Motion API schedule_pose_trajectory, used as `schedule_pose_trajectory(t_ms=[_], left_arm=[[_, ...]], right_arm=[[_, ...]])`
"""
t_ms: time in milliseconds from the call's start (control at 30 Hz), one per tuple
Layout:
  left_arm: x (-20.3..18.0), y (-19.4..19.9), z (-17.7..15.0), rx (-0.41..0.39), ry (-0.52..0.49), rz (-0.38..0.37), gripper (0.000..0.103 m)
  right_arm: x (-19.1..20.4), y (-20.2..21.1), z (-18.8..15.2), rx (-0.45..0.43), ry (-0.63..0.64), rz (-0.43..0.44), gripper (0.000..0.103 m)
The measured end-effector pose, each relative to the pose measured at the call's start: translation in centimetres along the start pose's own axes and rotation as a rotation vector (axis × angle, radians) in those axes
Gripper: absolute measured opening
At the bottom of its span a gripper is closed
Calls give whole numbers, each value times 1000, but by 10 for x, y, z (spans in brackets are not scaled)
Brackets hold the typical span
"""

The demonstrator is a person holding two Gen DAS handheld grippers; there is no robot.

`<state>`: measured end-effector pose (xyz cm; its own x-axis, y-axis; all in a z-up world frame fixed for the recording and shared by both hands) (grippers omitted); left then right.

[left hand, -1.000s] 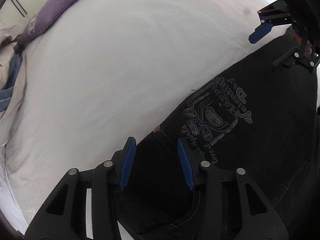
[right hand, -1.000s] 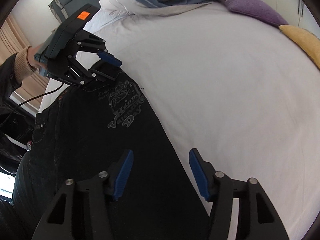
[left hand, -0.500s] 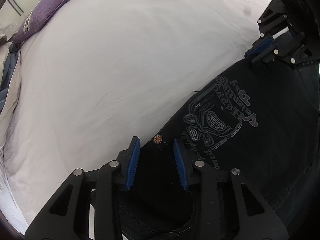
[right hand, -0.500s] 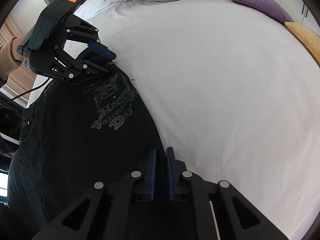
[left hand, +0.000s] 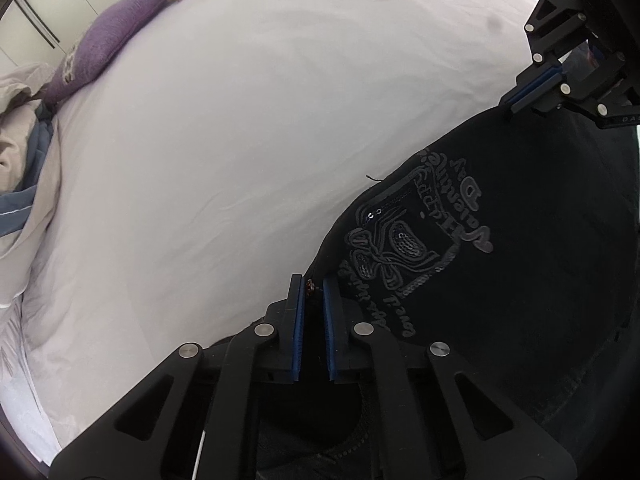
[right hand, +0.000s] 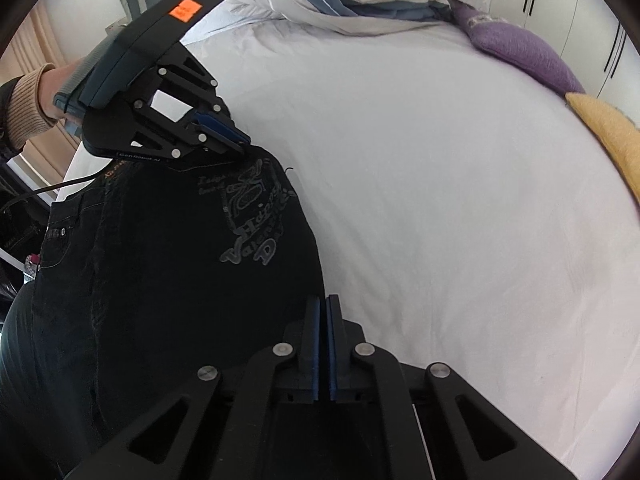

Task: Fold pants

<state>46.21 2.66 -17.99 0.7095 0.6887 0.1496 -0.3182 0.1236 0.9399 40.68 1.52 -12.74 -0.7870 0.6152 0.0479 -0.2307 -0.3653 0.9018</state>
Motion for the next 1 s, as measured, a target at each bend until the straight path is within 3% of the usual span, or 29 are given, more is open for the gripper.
schedule_pose_trajectory(t_ms=[333, 567, 667, 867, 1000], left_arm=[[-46, 63, -42, -62, -76, 44, 7], [-91, 93, -84, -87, -154, 85, 7], [-121, 111, -108, -114, -196, 96, 7], [-177, 119, -149, -83, -272, 121, 7], [-202, 130, -178, -94, -279, 124, 7]], right_arm=[[82, 19, -25, 2, 244, -45, 3], [137, 21, -53, 118, 488, -75, 3], [147, 28, -60, 144, 569, -124, 3], [201, 27, -96, 262, 887, -220, 3], [215, 23, -105, 289, 977, -265, 3]])
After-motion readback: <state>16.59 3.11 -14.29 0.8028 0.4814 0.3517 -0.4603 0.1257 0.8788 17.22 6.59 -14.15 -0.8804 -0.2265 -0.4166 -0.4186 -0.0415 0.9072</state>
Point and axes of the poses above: each gripper's, at about its wrist camera, not at the fingertips, and y roughly against the way its jaws point, x to its left, z to its top, the point moved 8 cm from there along -y, roughly the way its jaws point, and after that the axes turned 1 degree about y, right-handed, at the moved point
